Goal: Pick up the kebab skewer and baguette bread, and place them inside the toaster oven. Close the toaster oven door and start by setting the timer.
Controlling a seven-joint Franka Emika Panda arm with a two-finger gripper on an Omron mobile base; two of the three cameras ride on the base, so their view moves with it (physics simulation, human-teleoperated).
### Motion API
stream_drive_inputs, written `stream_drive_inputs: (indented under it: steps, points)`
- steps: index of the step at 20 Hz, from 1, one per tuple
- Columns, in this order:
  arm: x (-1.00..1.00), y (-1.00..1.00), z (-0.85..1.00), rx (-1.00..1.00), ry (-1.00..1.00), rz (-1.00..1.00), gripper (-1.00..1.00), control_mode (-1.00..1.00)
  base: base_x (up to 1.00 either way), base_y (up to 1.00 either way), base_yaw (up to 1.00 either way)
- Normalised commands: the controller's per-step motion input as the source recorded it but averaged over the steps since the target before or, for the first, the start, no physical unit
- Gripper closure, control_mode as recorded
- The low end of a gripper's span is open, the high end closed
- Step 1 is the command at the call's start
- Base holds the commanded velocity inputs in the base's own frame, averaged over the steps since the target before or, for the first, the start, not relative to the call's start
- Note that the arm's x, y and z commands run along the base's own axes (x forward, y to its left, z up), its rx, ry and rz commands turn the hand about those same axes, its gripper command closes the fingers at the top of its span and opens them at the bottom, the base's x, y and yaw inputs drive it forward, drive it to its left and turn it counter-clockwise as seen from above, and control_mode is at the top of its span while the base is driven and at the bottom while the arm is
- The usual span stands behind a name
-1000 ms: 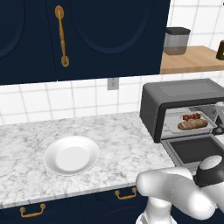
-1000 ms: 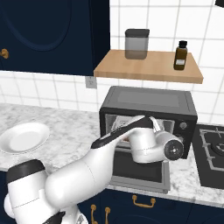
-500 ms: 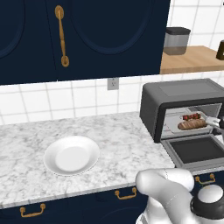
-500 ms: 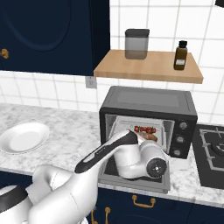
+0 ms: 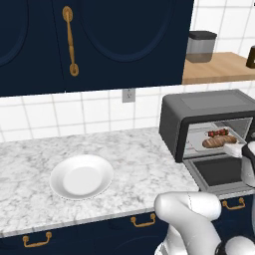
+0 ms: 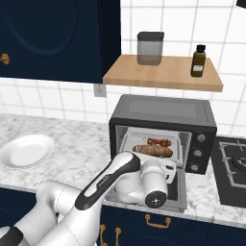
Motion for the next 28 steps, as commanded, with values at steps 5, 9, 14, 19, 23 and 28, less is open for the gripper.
stream_drive_inputs:
  steps: [5,9,14,19,23,28]
  points:
    - [0.11,-0.31,0.01,-0.09,-0.01,0.0,-1.0,-1.0,0.0,0.0,0.0]
    - [0.0,-0.49,-0.03,-0.03,0.04,-0.11,-1.0,-1.0,0.0,0.0,0.0]
    - [-0.04,-0.12,-0.41,-0.11,0.0,-0.08,-1.0,-1.0,0.0,0.0,0.0]
    - [-0.05,0.0,-0.42,-0.22,0.0,-0.07,-1.0,-1.0,0.0,0.0,0.0]
    - [0.03,0.06,-0.13,-0.13,0.03,-0.05,-1.0,-1.0,0.0,0.0,0.0]
    - [0.13,0.14,0.0,-0.03,0.0,0.0,-1.0,-1.0,0.0,0.0,0.0]
